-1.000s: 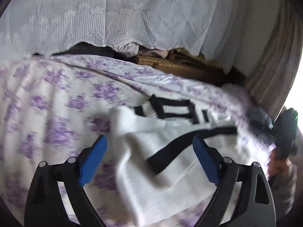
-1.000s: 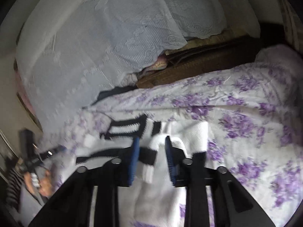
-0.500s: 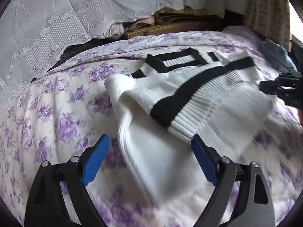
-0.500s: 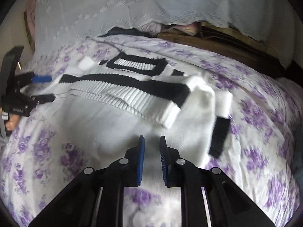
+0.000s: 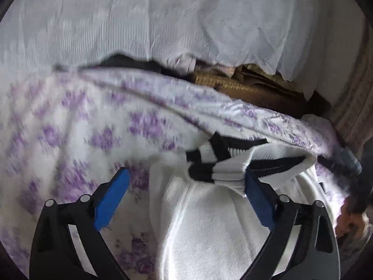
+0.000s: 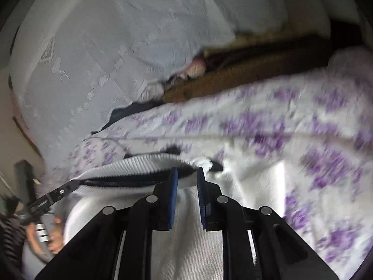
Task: Fold small clothes
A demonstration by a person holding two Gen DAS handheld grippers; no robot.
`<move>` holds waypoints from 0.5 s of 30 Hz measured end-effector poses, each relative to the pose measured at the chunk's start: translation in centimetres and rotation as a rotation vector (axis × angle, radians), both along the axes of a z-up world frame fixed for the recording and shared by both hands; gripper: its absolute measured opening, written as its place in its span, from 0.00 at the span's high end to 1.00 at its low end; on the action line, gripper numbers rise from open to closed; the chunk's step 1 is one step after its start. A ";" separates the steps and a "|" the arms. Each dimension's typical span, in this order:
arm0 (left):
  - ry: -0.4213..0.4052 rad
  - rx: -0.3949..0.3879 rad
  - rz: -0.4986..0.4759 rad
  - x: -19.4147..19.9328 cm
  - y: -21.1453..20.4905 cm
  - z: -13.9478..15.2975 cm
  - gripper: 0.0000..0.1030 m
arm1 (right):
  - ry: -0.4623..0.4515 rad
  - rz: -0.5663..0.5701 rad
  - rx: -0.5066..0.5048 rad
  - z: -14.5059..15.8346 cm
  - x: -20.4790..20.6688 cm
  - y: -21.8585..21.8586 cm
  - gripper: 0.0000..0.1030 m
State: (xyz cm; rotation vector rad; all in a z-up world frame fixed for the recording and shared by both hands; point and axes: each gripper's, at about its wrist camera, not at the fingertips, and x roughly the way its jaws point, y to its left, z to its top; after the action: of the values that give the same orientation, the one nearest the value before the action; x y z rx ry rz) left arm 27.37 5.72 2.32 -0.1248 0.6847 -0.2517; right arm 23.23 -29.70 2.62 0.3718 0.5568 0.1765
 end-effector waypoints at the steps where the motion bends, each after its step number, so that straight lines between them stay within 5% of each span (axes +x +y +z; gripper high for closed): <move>1: -0.031 0.000 0.014 -0.3 -0.2 0.6 0.10 | -0.026 -0.010 0.020 0.6 0.1 -0.2 0.63; 6: -0.022 0.019 0.050 0.5 -0.2 1.7 0.10 | -0.030 -0.022 0.019 1.1 0.8 -0.5 0.56; 11: -0.011 -0.064 -0.037 -1.1 0.1 1.6 0.11 | 0.032 0.041 -0.040 0.1 0.8 0.9 0.74; 15: 0.042 0.059 -0.159 -0.4 -4.4 0.5 0.10 | 0.097 0.123 -0.061 -0.7 2.7 3.6 0.76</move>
State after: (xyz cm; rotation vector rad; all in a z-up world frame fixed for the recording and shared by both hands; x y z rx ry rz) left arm 26.95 1.30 2.80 -0.0192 0.7439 -0.3818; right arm 25.95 -26.10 1.90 0.2879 0.6794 0.2605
